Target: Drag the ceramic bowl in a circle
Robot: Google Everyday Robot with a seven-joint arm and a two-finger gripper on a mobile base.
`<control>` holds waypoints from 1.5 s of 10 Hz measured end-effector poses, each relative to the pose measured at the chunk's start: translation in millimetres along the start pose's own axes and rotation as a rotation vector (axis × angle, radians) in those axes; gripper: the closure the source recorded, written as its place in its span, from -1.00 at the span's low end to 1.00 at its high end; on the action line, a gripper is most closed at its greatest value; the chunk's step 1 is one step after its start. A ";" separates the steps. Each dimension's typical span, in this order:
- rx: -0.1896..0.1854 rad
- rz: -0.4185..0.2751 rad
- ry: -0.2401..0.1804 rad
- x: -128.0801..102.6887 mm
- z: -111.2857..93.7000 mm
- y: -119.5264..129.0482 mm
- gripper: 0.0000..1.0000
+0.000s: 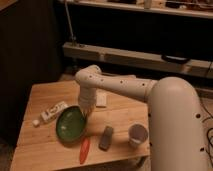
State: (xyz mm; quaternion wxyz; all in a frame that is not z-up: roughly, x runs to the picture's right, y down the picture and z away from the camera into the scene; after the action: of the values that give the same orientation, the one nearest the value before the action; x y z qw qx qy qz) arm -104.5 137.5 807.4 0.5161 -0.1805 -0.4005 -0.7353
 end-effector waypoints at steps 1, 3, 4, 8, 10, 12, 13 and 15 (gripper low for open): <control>-0.007 0.021 -0.007 -2.3 0.8 5.1 0.77; -0.026 0.056 -0.017 -15.6 -0.6 16.7 1.00; -0.031 0.063 -0.021 -21.5 -0.6 19.8 1.00; -0.058 0.069 -0.059 -72.6 4.6 22.9 1.00; -0.082 0.021 -0.099 -89.4 24.8 -5.5 1.00; -0.106 -0.031 -0.139 -92.8 43.3 -28.7 1.00; -0.114 -0.055 -0.152 -89.2 50.1 -38.2 1.00; -0.120 -0.105 -0.162 -77.2 57.7 -55.0 1.00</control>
State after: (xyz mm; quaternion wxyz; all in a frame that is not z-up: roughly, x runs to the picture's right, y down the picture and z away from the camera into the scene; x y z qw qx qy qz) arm -131.6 237.7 768.2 0.4310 -0.2488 -0.4052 -0.7669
